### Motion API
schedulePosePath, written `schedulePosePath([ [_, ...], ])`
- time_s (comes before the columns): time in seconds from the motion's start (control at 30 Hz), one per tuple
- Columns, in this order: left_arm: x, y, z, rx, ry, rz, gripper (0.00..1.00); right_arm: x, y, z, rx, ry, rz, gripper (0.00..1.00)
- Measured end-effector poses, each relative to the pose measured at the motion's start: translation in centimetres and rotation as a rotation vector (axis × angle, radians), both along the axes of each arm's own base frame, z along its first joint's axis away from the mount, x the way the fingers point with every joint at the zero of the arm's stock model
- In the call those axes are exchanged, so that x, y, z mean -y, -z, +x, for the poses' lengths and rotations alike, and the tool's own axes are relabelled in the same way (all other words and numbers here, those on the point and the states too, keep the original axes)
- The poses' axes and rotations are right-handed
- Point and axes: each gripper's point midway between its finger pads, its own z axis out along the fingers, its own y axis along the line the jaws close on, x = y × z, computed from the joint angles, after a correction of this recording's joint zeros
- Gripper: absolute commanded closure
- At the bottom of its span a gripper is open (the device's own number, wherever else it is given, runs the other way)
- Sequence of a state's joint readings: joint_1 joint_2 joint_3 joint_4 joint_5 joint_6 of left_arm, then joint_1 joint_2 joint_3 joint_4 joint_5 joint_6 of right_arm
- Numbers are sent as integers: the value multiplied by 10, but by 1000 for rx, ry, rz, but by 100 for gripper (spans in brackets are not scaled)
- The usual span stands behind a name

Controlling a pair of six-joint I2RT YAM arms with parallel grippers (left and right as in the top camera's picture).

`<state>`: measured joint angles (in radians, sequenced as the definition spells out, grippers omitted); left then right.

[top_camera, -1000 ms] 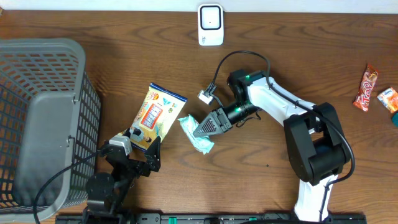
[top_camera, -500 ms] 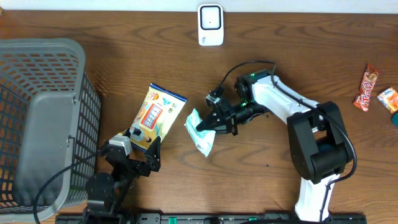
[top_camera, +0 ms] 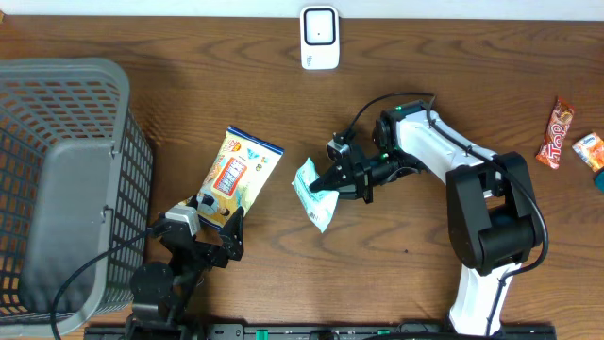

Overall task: Scan the item barcode
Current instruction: 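Grasp the wipes pack with the right gripper and lift it, then carry the wipes pack up toward the white scanner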

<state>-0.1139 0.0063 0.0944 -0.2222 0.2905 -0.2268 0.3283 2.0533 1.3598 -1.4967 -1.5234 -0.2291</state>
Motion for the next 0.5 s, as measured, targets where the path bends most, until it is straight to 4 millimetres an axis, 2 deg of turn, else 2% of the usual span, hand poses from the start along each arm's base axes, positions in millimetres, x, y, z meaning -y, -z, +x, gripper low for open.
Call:
schedulePosePath([
  [0.13,0,0,0,0,0,0,2,4,-2,-1,35,5,10,99],
  [0.27,0,0,0,0,0,0,2,17,-6,0,64,27,12,99],
  [0.5,0,0,0,0,0,0,2,50,-6,26,442,119,112,98],
])
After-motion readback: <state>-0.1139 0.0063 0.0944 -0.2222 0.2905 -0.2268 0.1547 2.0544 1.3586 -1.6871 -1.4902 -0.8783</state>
